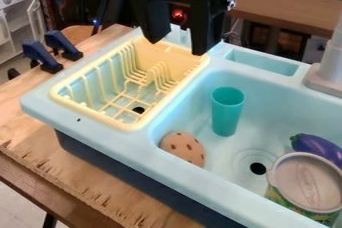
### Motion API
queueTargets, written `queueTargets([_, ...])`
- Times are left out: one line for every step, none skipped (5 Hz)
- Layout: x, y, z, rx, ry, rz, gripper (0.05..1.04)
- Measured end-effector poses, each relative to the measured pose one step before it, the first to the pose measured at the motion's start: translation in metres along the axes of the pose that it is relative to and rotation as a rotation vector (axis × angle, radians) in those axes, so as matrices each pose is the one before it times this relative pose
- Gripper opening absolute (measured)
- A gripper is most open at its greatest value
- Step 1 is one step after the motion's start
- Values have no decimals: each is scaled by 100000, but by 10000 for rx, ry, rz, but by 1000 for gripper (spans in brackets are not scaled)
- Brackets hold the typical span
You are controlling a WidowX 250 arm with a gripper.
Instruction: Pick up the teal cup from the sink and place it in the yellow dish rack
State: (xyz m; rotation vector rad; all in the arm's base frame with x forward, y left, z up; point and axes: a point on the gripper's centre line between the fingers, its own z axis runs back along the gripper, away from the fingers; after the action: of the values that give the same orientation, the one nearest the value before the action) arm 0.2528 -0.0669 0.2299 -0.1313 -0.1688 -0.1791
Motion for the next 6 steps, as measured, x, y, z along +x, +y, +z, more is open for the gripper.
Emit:
queueTargets([-81,75,-644,5,228,28,1006])
queueTargets([989,-566,-1526,-280,120,58,1006])
queueTargets([1096,-499,-1303,-177,-58,18,1006])
queueTargets([1149,-1103,-1175,370,-204,-426,1006])
queueTargets([948,-702,-1141,568,-344,-95,1006])
queueTargets([809,-442,-2028,196,336,-47,1006])
